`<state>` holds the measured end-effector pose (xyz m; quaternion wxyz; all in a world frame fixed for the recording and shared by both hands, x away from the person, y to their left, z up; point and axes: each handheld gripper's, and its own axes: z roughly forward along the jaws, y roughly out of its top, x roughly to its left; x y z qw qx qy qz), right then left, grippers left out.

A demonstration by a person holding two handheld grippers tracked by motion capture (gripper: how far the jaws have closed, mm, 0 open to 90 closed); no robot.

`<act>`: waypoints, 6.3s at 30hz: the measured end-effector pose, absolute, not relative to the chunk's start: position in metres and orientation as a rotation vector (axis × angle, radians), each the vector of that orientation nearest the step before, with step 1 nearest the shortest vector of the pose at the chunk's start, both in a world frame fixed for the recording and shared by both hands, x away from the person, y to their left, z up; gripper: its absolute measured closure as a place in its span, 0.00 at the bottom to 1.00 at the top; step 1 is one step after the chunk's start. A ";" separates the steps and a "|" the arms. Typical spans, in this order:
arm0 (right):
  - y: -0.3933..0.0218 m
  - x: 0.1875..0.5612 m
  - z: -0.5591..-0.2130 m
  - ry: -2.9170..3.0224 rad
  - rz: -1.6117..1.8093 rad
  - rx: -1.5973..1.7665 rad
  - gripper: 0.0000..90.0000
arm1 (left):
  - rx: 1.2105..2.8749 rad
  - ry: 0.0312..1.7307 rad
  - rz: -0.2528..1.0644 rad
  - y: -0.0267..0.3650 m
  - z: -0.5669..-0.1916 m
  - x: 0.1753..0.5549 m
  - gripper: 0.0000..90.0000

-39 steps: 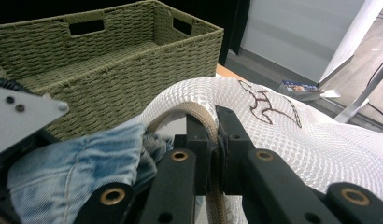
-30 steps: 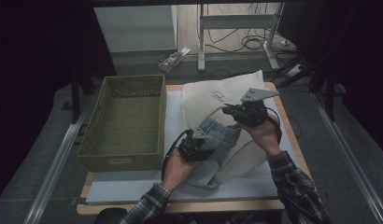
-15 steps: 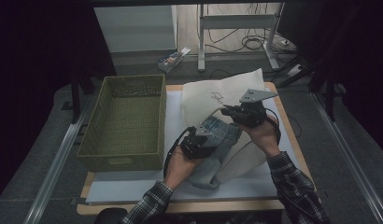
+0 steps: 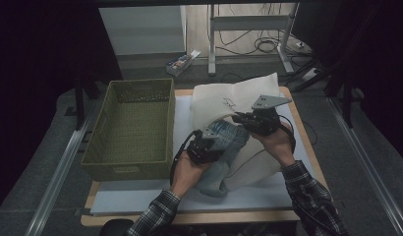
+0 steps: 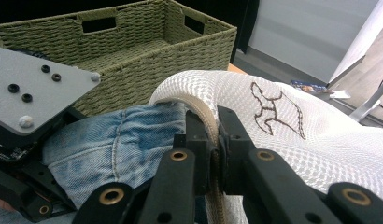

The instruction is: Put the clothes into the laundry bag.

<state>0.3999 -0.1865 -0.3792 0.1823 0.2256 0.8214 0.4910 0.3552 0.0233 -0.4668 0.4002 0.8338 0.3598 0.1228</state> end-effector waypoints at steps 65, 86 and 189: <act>-0.179 0.388 -0.379 2.339 1.385 0.591 0.93 | 2.040 0.995 0.309 0.011 -0.446 0.387 0.71; -0.174 0.384 -0.379 2.357 1.388 0.564 0.93 | 1.965 1.056 0.328 0.013 -0.439 0.403 0.70; -0.174 0.395 -0.394 2.389 1.312 0.626 0.91 | 2.032 1.007 0.426 0.036 -0.456 0.347 0.96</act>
